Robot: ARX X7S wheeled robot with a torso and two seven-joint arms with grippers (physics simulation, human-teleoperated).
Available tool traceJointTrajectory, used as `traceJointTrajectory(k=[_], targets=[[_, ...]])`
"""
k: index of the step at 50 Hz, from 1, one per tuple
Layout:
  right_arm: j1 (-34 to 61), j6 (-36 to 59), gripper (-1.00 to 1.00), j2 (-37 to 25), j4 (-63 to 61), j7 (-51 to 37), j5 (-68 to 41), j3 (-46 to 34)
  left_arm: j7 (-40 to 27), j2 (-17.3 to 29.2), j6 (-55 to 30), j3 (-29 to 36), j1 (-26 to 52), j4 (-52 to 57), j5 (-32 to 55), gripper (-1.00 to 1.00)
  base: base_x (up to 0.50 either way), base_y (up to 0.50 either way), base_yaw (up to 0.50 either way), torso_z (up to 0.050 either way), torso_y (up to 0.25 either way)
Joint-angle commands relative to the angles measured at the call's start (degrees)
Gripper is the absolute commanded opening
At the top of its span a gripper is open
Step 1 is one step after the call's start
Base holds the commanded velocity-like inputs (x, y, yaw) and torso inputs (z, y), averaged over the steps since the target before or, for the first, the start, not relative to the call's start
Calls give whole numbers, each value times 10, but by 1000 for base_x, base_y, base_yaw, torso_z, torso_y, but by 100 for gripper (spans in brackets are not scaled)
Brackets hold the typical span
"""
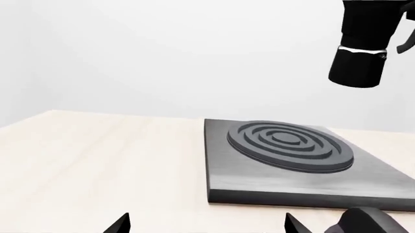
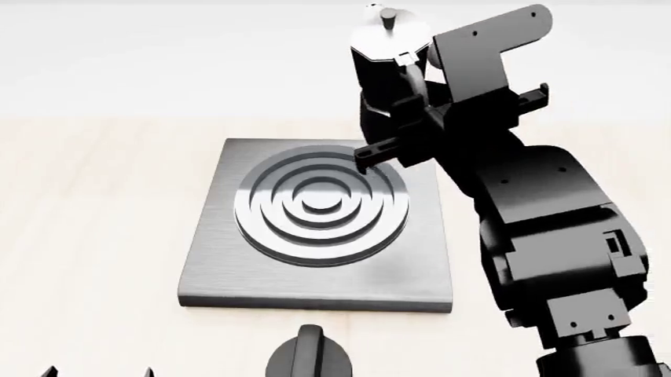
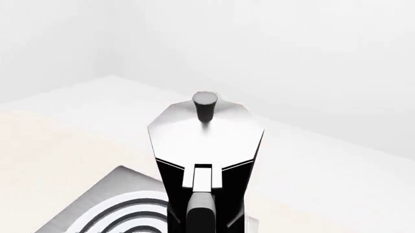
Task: Put the moka pot on the stove.
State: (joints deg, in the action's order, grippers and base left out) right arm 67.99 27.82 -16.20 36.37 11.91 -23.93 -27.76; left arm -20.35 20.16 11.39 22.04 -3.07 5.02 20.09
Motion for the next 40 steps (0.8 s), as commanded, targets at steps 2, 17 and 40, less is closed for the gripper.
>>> traceJointTrajectory(k=[2, 17, 40], targets=[[25, -14, -100, 44, 7, 32, 8, 17, 9, -9, 7, -13, -1, -1, -15, 100, 0, 0, 0, 0, 0], [45, -58, -100, 89, 96, 61, -36, 56, 7, -6, 10, -14, -3, 3, -12, 100, 0, 0, 0, 0, 1], [119, -166, -100, 157, 386, 95, 67, 177, 4, -1, 15, -13, -10, 11, -9, 100, 0, 0, 0, 1, 1]])
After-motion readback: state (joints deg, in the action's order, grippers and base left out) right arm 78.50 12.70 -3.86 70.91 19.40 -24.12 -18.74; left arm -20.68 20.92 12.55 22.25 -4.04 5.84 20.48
